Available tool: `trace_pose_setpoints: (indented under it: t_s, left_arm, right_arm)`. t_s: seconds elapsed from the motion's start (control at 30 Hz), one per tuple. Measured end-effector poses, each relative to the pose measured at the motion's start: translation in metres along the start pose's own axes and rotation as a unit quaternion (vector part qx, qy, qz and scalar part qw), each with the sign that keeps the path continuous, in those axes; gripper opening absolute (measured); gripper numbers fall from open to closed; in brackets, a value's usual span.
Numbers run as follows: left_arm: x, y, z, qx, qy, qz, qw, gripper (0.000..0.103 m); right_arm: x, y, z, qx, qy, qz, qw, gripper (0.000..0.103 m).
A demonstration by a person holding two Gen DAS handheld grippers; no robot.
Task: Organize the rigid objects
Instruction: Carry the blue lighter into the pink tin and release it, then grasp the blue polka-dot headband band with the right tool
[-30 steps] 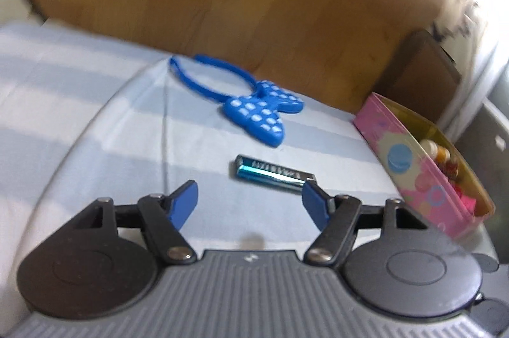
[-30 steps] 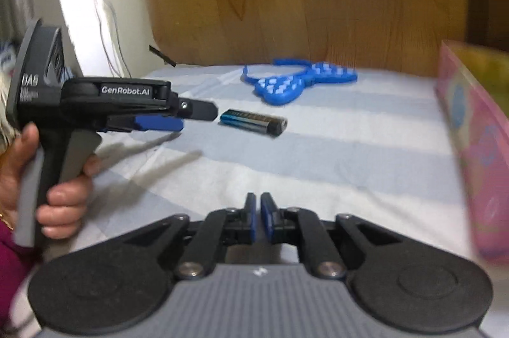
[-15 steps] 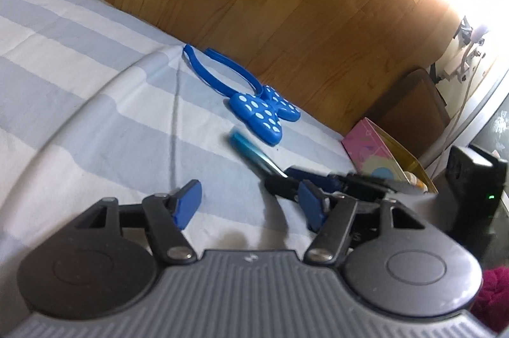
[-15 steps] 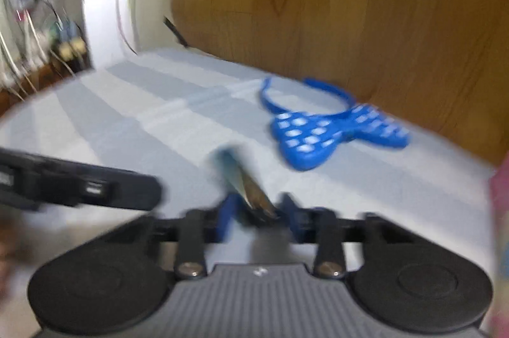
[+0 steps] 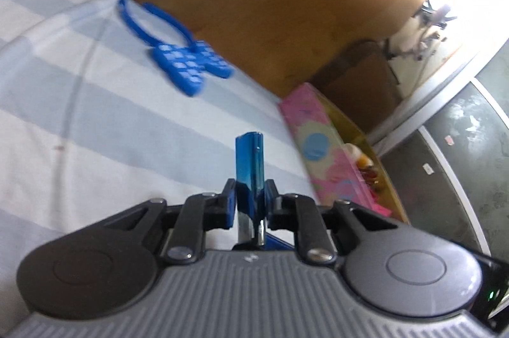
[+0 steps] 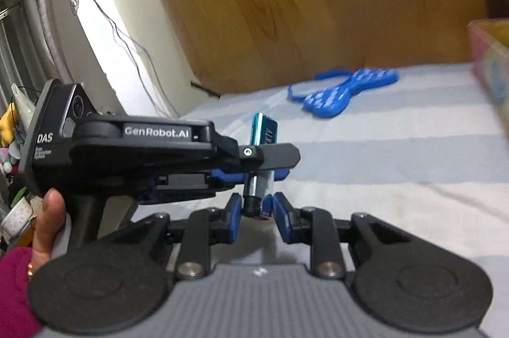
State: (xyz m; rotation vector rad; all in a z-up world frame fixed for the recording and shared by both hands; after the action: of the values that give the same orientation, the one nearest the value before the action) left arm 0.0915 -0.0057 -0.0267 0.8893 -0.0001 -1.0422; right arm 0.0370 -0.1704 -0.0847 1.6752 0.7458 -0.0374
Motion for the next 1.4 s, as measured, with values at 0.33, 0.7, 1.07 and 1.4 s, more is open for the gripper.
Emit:
trace_pose_setpoints:
  t_s: [0.33, 0.7, 1.07, 1.4]
  left_arm:
    - [0.086, 0.005, 0.163, 0.149, -0.073, -0.035, 0.9854, 0.019]
    - [0.177, -0.005, 0.216, 0.247, 0.027, -0.024, 0.9685, 0.047]
    - [0.021, 0.065, 0.028, 0.217, 0.290, 0.115, 0.9248, 0.053]
    - [-0.052, 0.082, -0.100, 0.051, 0.324, 0.162, 0.9307, 0.053]
  right_arm:
    - [-0.114, 0.033, 0.056, -0.059, -0.168, 0.156, 0.972, 0.023]
    - [-0.146, 0.033, 0.160, 0.040, -0.291, 0.156, 0.943, 0.040]
    - [-0.131, 0.051, 0.085, -0.011, -0.169, 0.188, 0.968, 0.040]
    - [0.099, 0.121, -0.014, -0.156, -0.094, 0.010, 0.983, 0.040]
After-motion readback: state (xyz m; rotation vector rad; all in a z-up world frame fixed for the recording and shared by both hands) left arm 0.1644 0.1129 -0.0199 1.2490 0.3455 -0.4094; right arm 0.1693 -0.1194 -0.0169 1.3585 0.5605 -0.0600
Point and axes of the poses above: each gripper's, at about its wrist camera, not at the fingertips, and x roughly the way its jaws point, z to its right, y to its top, the point moved 4 cm from there along x, roughly the way its jaws point, and after that the axes turned 3 degrees about -y, right-handed, at the moved point
